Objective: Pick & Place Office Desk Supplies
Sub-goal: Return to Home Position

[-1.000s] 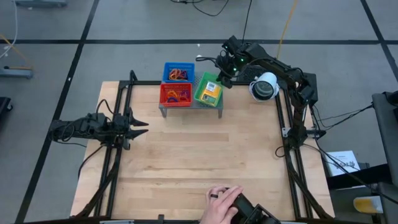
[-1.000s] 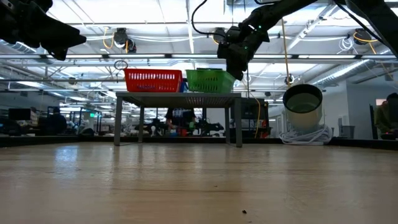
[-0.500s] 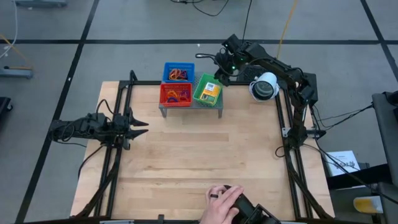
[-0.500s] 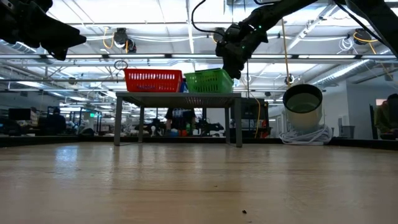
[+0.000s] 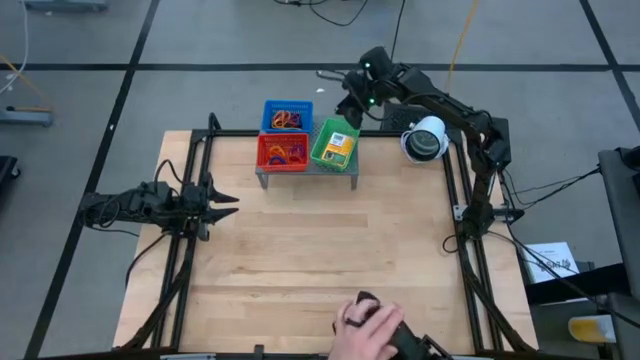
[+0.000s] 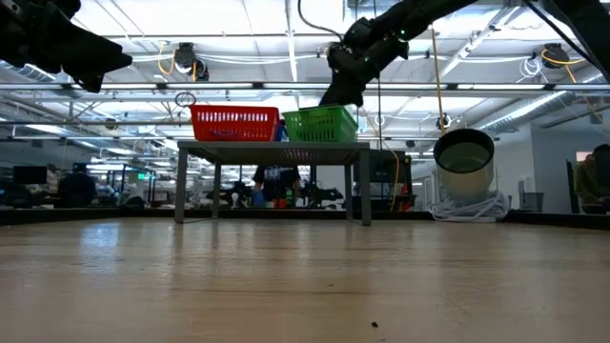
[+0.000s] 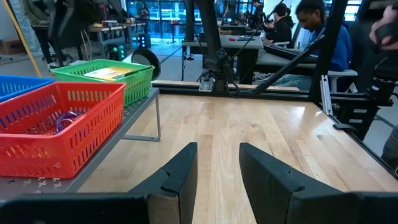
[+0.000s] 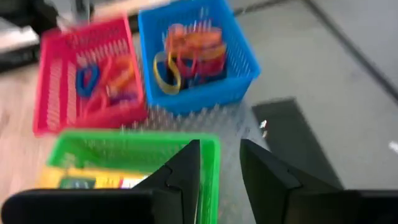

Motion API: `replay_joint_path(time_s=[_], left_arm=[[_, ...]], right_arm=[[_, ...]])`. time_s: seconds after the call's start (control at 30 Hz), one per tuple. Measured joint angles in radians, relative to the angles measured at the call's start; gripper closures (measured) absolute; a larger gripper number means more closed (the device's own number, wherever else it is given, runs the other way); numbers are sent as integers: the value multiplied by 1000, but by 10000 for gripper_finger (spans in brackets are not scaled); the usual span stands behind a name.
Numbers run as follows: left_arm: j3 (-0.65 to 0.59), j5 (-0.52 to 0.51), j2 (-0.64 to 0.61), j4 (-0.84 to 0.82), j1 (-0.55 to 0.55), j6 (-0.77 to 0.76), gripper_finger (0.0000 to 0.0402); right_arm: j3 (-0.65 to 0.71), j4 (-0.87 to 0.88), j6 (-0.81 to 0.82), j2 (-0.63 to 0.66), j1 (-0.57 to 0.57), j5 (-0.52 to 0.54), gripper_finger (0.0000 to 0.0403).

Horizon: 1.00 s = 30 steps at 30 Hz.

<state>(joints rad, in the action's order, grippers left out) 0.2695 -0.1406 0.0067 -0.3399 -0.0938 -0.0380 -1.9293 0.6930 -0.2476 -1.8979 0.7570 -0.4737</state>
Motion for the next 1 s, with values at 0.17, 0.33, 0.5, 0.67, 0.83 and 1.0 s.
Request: replay_joint_path(time_s=[0.17,0.33,0.5,0.67,0.83,1.0], left_arm=[[0,0,0,0,0,0,273],[0,0,0,0,0,0,273],[0,0,0,0,0,0,272],[0,0,0,0,0,0,273],[0,0,0,0,0,0,273],[0,0,0,0,0,0,272]], right_arm=[[0,-86,74,60,-6,6,299],[0,-91,107,151,-46,4,299],[70,-153,107,255,-127,1,298],[310,-375,158,393,-234,1,298],[567,-564,151,540,-347,1,298],[773,-627,135,671,-463,2,305]])
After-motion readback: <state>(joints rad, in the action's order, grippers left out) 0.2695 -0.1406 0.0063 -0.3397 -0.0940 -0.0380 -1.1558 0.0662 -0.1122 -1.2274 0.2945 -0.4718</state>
